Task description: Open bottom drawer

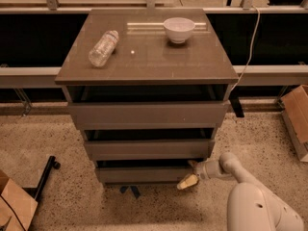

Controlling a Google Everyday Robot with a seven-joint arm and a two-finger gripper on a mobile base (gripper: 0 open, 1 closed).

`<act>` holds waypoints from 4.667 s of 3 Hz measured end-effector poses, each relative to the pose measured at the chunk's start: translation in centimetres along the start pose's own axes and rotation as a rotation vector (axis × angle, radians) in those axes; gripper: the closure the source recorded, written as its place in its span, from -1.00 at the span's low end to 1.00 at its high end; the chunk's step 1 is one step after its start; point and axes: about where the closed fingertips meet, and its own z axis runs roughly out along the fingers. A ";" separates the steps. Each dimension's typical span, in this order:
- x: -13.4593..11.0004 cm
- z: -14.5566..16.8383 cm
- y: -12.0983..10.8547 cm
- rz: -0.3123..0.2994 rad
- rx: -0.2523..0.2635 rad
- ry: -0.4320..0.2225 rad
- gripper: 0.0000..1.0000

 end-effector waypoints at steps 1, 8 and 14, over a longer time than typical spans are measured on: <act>0.0 0.0 0.0 0.000 0.000 0.000 -0.65; 3.1 -0.8 1.4 0.091 -0.020 0.145 -0.44; 6.8 -2.6 4.1 0.230 0.021 0.183 -1.00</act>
Offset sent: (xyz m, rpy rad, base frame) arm -0.1138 -0.0302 -0.0605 -0.0377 0.2320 -0.0852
